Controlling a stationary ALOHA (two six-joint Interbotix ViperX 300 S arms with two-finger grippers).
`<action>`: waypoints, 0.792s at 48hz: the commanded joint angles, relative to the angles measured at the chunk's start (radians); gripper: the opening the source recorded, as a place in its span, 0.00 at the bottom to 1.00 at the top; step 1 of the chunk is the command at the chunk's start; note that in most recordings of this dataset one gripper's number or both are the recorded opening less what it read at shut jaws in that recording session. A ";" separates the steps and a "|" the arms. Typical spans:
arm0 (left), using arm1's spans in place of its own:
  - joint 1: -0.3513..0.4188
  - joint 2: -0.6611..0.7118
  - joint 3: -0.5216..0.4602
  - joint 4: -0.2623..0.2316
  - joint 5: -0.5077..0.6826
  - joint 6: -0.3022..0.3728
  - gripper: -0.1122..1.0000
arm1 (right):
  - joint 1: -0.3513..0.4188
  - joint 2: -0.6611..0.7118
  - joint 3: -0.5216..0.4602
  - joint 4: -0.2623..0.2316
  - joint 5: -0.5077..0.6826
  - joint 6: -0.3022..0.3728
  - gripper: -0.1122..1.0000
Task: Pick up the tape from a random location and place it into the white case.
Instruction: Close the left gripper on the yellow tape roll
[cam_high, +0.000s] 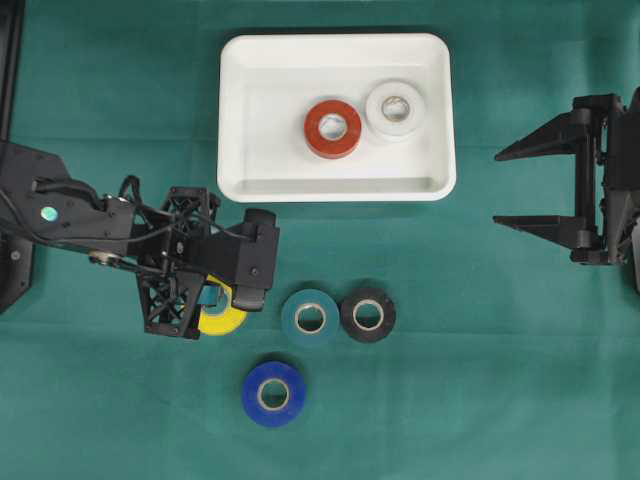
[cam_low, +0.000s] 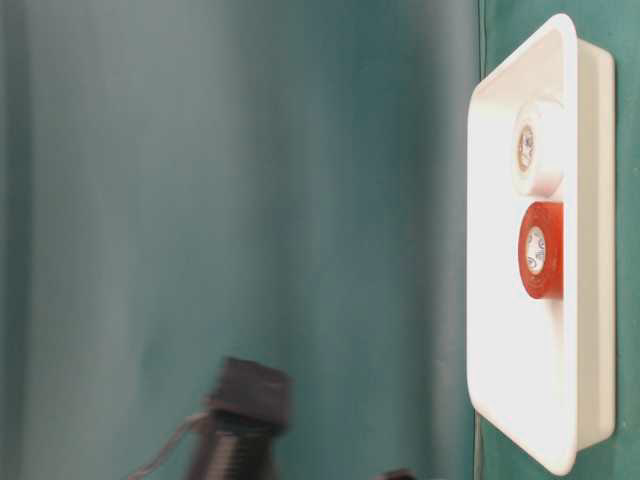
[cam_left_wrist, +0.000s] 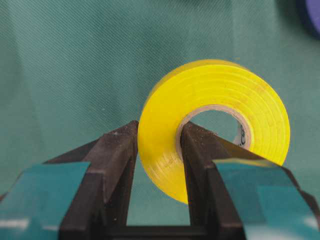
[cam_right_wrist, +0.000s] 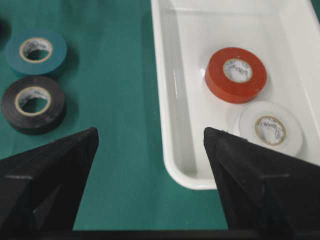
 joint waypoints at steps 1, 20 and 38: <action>-0.003 -0.052 -0.040 0.000 0.038 -0.002 0.29 | 0.002 0.000 -0.026 0.000 -0.002 -0.002 0.86; -0.003 -0.198 -0.127 0.006 0.195 -0.002 0.29 | 0.003 0.002 -0.028 0.000 -0.002 0.000 0.86; -0.003 -0.232 -0.137 0.008 0.224 -0.002 0.29 | 0.003 0.000 -0.028 0.000 -0.002 0.000 0.86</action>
